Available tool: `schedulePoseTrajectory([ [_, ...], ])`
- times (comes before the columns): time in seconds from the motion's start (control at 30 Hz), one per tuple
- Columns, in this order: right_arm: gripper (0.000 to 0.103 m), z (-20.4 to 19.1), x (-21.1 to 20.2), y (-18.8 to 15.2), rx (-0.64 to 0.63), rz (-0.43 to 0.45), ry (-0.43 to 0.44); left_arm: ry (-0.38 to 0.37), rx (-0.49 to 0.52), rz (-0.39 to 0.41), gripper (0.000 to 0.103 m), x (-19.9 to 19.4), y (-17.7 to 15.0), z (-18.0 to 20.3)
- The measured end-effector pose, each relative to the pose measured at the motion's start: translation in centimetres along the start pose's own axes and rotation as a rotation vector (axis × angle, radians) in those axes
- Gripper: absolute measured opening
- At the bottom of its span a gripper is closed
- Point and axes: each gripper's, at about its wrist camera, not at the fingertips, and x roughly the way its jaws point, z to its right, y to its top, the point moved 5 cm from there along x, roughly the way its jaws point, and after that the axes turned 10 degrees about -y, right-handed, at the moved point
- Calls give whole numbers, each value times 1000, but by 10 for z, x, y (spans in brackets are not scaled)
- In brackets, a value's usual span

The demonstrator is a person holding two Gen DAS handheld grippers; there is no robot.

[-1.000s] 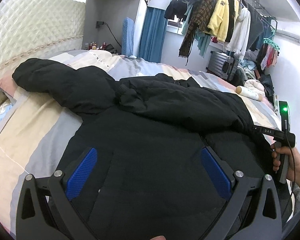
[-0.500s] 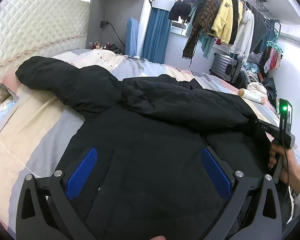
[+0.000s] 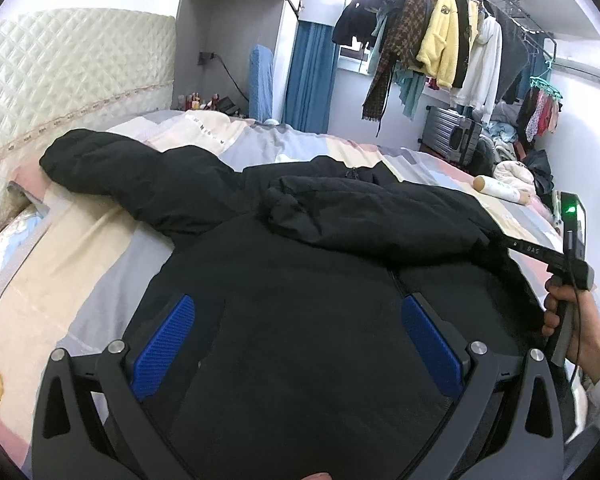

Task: Fold large clothes
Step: 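Withdraw the right tool and move the left tool to the other sleeve cuff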

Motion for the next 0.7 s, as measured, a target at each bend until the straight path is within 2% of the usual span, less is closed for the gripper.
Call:
schedulePoseTrajectory([
  [0.13,25,-19,-46,0,-29,38,30,-21,14,32,103,-26,4,19],
  [0.27,25,-39,-91,-7,-24,75,99,-34,34,62,103,-48,6,33],
  [0.53,25,-71,-179,-36,-64,170,199,-44,59,96,103,-80,1,51],
  [0.7,25,-76,-219,-59,-70,223,242,-47,55,94,103,-88,-5,54],
])
